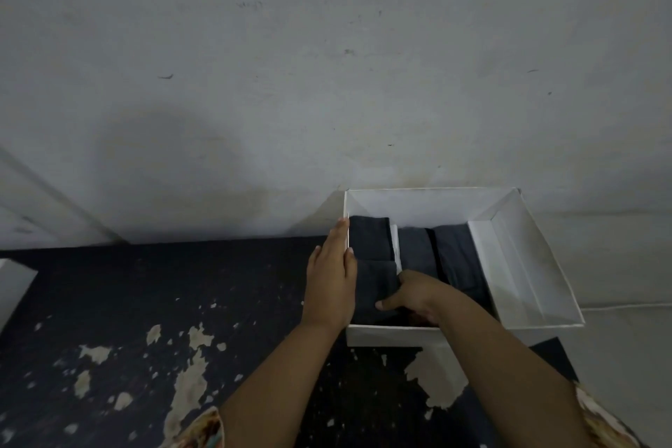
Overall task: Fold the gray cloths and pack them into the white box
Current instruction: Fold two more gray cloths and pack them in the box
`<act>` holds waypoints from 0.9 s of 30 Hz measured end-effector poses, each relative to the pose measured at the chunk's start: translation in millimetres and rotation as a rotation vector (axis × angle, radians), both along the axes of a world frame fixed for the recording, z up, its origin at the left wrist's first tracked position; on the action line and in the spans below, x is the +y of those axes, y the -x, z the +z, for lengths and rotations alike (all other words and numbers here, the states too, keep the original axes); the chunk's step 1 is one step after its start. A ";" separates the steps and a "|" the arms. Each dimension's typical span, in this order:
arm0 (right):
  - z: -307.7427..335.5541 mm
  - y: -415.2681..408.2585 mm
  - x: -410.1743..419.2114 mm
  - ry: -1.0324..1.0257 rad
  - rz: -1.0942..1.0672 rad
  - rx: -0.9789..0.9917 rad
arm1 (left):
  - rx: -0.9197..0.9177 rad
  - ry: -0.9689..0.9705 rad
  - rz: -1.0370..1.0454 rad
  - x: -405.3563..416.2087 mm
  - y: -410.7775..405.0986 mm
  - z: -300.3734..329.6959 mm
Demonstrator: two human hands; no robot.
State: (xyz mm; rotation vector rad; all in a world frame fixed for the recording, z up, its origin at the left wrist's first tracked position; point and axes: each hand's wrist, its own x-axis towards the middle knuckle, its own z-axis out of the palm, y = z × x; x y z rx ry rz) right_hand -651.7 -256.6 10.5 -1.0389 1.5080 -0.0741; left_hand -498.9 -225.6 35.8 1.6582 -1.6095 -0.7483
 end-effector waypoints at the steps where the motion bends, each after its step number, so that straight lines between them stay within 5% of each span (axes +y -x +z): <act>1: 0.6 -0.3 1.1 -0.019 -0.005 -0.019 | -0.001 -0.002 -0.002 0.2 -0.1 -0.1; 12: 9.3 -5.0 3.6 -0.059 0.026 0.016 | 0.022 0.012 -0.009 -0.2 0.0 -1.0; 16: 7.6 -11.8 5.6 0.165 0.346 0.261 | 0.040 0.003 -0.013 0.0 1.4 -0.4; 21: 16.3 -17.5 10.8 0.304 0.422 0.534 | 0.056 0.008 -0.005 0.9 0.3 -0.3; 24: 34.0 -14.7 9.8 0.638 0.450 0.744 | 0.065 0.010 -0.023 0.1 0.5 0.4; 27: 43.6 -9.0 5.0 0.908 0.698 0.500 | 0.075 0.007 -0.019 -0.7 -0.5 -1.8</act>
